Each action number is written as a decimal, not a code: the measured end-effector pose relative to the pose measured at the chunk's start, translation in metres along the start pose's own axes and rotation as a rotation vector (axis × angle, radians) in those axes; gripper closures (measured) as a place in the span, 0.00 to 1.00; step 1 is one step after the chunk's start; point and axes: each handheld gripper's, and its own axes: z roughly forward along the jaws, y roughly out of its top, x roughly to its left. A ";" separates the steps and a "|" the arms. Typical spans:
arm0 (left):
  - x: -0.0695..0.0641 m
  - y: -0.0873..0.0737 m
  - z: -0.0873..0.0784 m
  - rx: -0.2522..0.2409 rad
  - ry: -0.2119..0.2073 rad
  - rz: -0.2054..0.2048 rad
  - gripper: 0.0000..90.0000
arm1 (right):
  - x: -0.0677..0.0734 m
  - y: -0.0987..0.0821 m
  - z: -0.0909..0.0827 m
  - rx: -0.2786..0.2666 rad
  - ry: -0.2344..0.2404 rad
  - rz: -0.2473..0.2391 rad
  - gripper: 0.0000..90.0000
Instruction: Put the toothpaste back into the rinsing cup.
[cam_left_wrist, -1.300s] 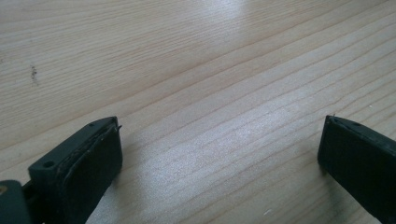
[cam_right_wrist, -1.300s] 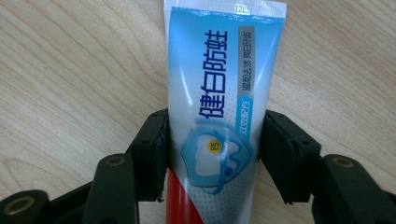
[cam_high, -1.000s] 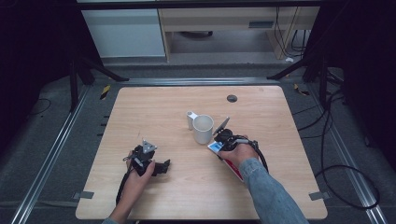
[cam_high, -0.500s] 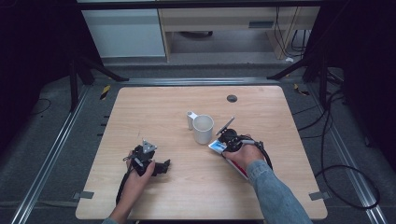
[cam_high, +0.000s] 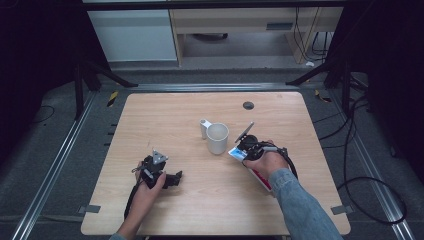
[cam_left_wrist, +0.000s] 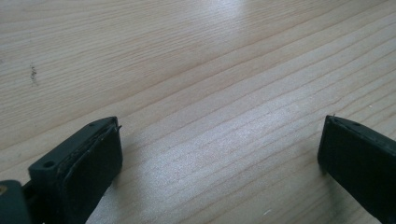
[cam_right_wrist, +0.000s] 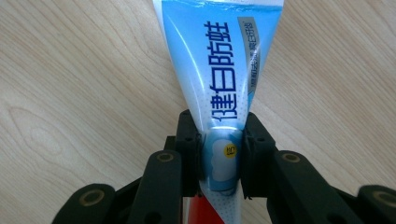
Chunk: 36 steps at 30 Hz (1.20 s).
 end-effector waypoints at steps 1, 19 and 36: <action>0.000 0.000 0.000 0.000 0.000 0.000 0.00 | -0.002 -0.002 -0.001 0.004 -0.002 -0.006 0.81; 0.000 0.000 0.000 0.000 0.000 0.000 0.00 | -0.014 -0.012 -0.017 -0.051 -0.006 0.020 0.81; 0.000 0.000 0.000 0.000 0.000 -0.001 0.00 | -0.025 -0.022 -0.041 -0.181 -0.021 0.053 0.82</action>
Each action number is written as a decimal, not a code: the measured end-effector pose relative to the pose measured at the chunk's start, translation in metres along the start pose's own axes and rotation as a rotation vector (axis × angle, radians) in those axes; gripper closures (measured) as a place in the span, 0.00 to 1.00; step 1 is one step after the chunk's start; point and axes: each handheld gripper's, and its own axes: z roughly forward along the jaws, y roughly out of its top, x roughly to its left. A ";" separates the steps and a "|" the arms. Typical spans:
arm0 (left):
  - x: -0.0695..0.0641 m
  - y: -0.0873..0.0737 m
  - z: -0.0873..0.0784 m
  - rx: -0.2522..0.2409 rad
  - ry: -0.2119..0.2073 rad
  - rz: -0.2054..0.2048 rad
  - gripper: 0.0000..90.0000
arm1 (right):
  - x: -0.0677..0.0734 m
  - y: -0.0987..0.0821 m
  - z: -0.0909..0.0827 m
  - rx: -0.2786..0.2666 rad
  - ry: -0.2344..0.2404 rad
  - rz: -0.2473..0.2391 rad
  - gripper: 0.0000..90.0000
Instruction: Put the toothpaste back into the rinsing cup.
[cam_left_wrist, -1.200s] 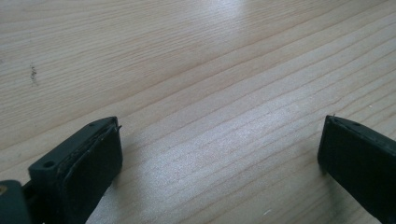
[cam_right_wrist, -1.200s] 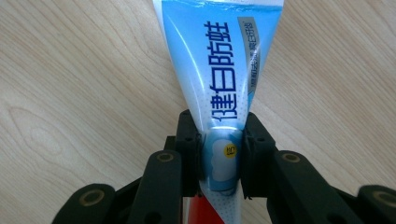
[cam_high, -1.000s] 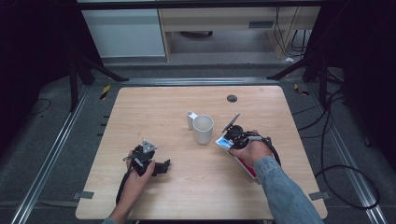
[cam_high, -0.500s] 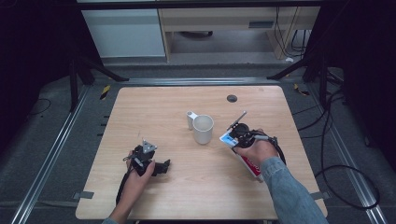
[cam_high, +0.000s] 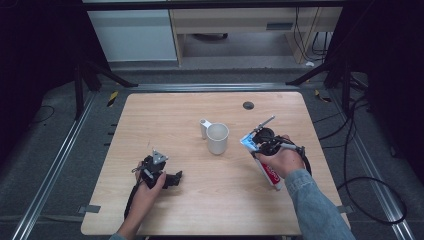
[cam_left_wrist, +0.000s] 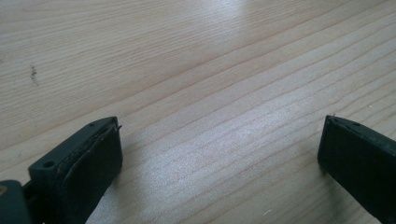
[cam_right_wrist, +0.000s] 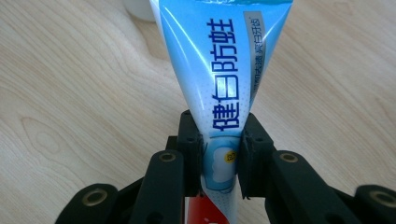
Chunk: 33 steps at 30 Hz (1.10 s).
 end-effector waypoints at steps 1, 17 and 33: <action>0.000 0.000 0.000 0.000 0.000 0.000 0.00 | -0.002 -0.001 -0.004 -0.015 0.000 0.003 0.82; 0.000 0.000 0.000 0.000 -0.001 0.001 0.00 | -0.008 0.005 -0.030 -0.181 -0.005 0.031 0.82; 0.000 0.000 0.000 -0.001 -0.004 0.003 0.00 | -0.020 0.001 -0.035 -0.376 -0.005 0.075 0.82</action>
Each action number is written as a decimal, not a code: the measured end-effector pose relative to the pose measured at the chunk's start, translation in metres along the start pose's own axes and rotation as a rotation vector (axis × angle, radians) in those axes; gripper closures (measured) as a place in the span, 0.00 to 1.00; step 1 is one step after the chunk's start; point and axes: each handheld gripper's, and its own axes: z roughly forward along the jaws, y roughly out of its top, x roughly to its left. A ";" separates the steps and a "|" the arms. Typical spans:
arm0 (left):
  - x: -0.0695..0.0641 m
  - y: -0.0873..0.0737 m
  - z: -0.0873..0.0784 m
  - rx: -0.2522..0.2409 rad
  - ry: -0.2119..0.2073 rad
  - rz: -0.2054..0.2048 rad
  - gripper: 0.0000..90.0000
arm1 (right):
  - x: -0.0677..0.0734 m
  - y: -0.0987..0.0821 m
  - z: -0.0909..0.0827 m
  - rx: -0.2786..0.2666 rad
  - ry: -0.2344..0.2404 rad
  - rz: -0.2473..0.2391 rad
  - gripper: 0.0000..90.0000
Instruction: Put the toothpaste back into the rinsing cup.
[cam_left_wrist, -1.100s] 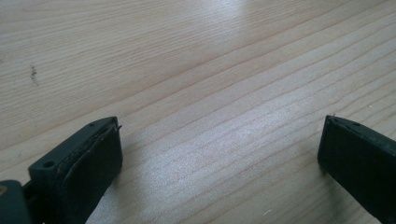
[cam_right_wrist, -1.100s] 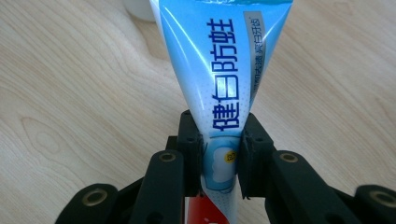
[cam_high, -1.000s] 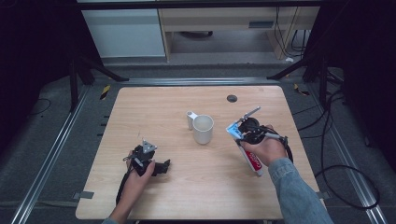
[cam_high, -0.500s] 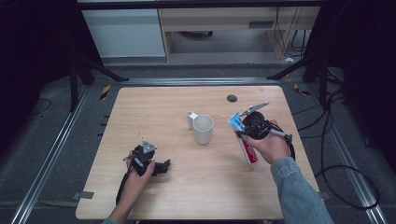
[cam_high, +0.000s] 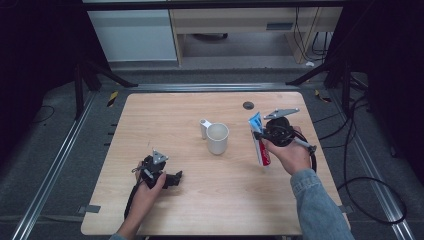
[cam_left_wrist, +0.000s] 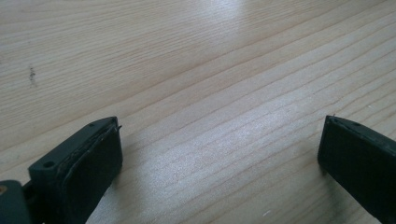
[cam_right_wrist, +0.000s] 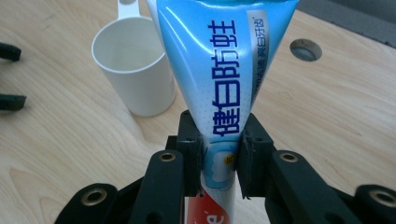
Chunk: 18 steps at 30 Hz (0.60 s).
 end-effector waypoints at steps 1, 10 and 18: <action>0.000 0.000 0.000 0.000 -0.001 0.001 0.00 | 0.000 0.000 0.000 -0.009 0.001 0.002 0.82; 0.000 0.000 0.000 0.000 0.001 0.000 0.00 | 0.003 0.000 0.000 -0.103 0.005 0.012 0.82; -0.001 0.000 0.001 -0.002 -0.001 0.003 0.00 | 0.007 0.000 0.000 -0.122 -0.005 0.013 0.82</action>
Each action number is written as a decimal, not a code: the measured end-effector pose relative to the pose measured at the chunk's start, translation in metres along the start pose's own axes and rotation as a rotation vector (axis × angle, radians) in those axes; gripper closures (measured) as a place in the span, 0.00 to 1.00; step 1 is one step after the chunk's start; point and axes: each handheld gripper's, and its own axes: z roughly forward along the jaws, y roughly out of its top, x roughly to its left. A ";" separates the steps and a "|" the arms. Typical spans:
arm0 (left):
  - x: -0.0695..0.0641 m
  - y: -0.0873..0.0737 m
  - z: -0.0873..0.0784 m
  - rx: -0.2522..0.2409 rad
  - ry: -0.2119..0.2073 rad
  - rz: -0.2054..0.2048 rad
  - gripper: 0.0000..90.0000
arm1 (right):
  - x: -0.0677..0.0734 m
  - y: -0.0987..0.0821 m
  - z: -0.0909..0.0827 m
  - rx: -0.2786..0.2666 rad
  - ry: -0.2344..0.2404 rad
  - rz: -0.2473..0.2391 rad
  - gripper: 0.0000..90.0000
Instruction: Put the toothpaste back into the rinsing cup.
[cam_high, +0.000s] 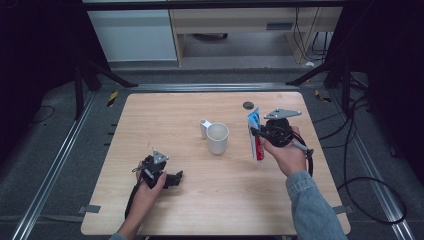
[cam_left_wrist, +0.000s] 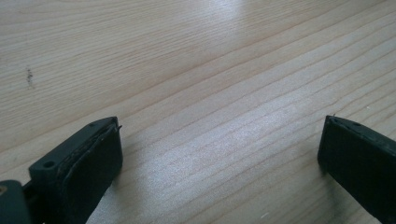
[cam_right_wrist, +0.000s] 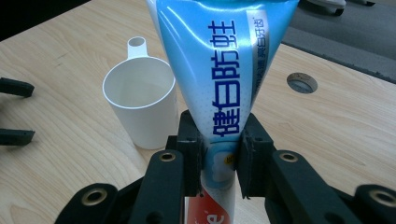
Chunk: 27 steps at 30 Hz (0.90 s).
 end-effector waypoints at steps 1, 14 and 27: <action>0.000 0.000 0.000 0.003 -0.001 0.001 0.00 | 0.000 0.000 0.001 -0.004 0.000 0.000 0.82; -0.001 0.001 0.000 0.003 0.000 0.001 0.00 | 0.008 0.010 0.001 -0.063 -0.003 0.045 0.82; -0.001 0.000 0.000 0.003 -0.001 0.001 0.00 | 0.031 0.028 0.000 -0.154 -0.014 0.052 0.82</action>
